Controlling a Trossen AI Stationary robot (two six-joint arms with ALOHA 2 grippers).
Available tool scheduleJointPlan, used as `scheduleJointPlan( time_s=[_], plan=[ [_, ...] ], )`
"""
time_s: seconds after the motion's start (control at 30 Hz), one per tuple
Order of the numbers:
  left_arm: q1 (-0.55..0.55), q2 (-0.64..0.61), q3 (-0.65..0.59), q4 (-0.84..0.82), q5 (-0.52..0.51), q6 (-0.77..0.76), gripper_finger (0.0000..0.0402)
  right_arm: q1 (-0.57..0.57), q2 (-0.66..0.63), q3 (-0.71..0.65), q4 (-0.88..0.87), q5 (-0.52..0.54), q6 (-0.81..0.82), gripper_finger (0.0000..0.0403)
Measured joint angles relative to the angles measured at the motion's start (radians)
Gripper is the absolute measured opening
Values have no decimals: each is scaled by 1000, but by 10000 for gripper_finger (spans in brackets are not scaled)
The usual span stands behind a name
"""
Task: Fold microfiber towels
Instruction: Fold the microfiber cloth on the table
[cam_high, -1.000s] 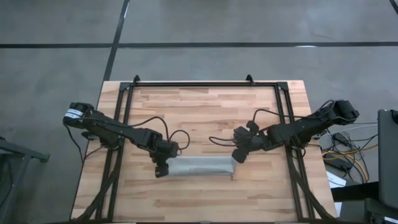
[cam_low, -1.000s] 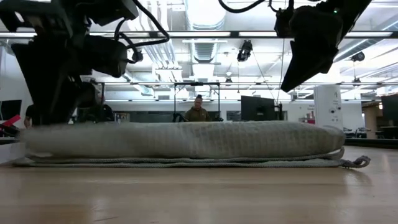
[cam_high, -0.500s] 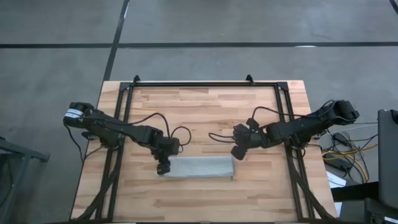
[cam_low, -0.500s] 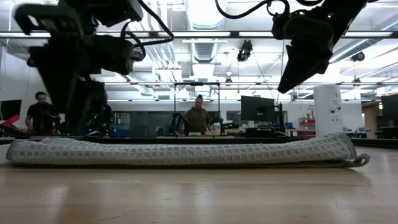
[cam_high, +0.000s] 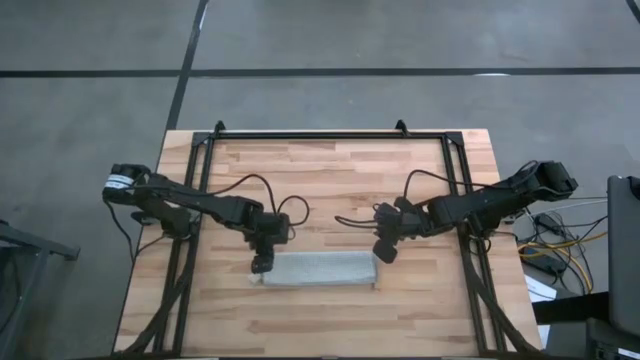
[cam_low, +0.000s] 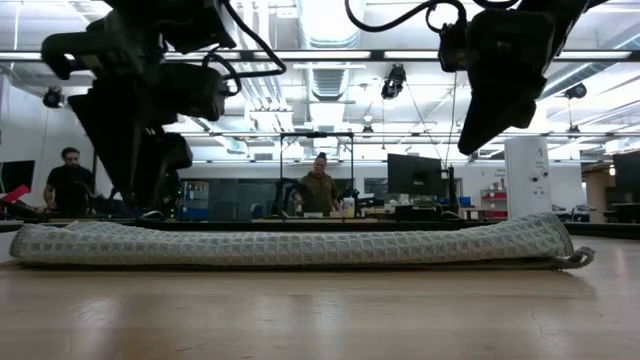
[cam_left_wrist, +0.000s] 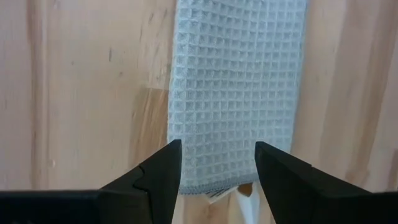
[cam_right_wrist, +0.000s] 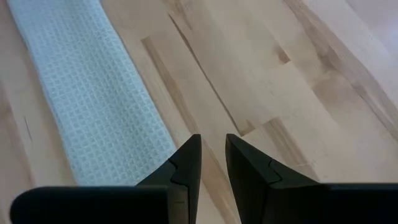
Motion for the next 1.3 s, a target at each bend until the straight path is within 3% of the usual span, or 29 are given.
scheduleJointPlan(
  time_s=[0.27,0.63,0.83,1.07,1.3],
  plan=[
    [-14,0,-12,-52,9,202,207,0,0,-1,-13,16,-47,72],
    [-6,-27,-14,33,-30,85,207,-1,-3,-3,-80,203,80,72],
    [-4,-177,-14,165,-241,139,207,0,-17,7,-64,207,79,63],
    [-2,-391,-57,175,-252,139,204,3,-93,12,65,232,-62,48],
    [-2,-528,-230,269,-254,30,204,3,-215,13,118,232,-152,43]
  ],
)
